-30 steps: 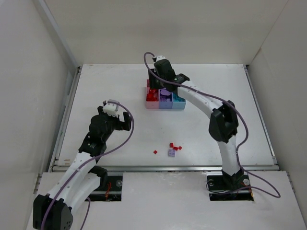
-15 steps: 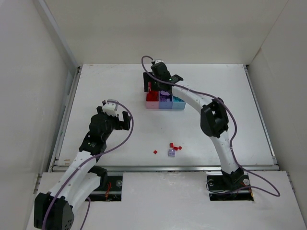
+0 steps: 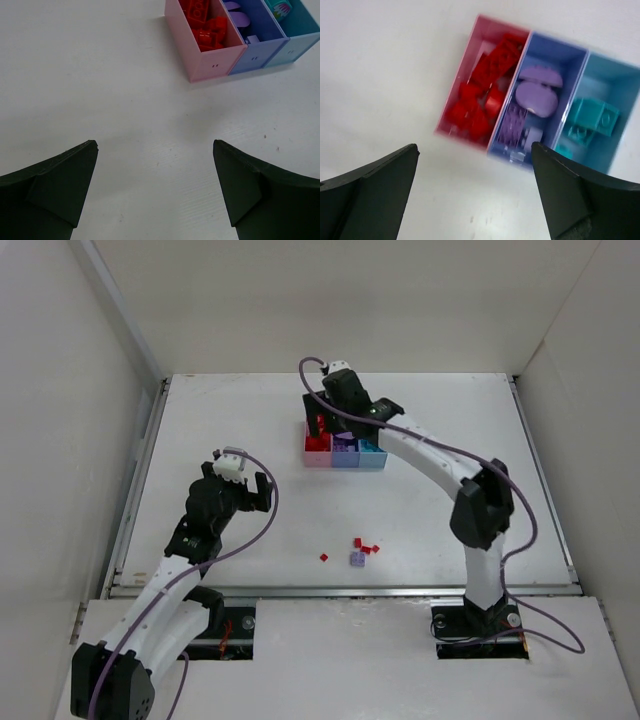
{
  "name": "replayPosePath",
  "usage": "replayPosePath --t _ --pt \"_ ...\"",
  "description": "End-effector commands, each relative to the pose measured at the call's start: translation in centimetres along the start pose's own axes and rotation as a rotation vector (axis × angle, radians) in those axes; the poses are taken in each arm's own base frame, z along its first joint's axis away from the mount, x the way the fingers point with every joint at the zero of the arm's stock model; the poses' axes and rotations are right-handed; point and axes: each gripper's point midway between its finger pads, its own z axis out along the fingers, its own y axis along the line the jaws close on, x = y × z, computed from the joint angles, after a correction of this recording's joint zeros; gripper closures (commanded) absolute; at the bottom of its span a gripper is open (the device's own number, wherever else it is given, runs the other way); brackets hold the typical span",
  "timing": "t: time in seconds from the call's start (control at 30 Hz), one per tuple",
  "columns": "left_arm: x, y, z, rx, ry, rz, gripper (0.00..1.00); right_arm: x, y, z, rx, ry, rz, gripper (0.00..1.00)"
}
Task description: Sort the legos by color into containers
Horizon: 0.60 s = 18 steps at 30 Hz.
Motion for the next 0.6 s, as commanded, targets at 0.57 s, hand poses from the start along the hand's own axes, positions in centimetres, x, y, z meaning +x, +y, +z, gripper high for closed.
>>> replayPosePath --t 0.57 --pt "-2.7 -0.9 -0.8 0.047 -0.106 -0.001 0.01 26.6 0.8 -9.7 0.054 0.491 0.094 0.23"
